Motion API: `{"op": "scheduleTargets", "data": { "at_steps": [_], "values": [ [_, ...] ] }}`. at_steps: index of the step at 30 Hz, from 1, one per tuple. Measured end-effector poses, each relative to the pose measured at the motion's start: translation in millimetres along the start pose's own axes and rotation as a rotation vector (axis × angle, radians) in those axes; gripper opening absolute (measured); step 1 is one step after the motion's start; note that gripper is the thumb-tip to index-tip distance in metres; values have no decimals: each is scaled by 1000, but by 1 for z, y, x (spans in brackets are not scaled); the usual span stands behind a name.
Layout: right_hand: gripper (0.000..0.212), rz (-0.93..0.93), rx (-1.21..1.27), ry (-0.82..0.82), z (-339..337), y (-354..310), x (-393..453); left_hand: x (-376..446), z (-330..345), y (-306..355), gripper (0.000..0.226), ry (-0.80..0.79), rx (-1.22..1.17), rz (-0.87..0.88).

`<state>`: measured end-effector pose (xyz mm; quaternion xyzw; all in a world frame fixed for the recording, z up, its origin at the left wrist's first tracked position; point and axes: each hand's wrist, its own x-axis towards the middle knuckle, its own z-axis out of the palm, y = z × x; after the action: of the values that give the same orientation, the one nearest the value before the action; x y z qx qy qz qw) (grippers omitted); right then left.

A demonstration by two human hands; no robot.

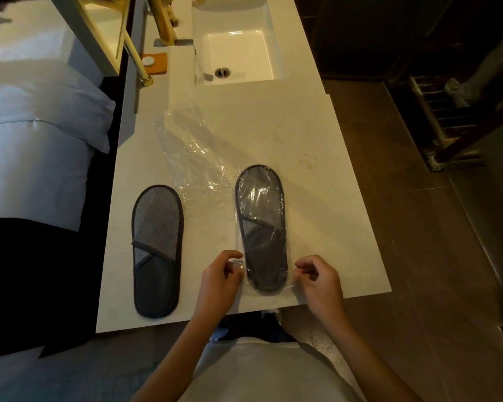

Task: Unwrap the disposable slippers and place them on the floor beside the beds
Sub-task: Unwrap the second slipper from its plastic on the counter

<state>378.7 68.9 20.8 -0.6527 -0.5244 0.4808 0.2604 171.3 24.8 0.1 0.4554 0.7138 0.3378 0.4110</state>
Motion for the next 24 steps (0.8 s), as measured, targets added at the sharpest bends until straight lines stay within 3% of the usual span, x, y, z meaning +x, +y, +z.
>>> {"op": "scheduleTargets", "data": {
  "at_steps": [5, 9, 14, 24],
  "values": [
    [26, 86, 64, -47, 0, 5, 2, 19, 4, 16, 52, 5, -163, -245],
    [29, 57, 31, -4, -1, 4, 5, 46, 9, 33, 49, -41, -144, -442],
    [37, 60, 38, 12, -10, 6, 8, 62, 21, 49, 33, -250, -158, -473],
    [30, -54, 248, -23, -35, 4, 4, 66, 37, 46, 23, -132, -495, -578]
  ]
}}
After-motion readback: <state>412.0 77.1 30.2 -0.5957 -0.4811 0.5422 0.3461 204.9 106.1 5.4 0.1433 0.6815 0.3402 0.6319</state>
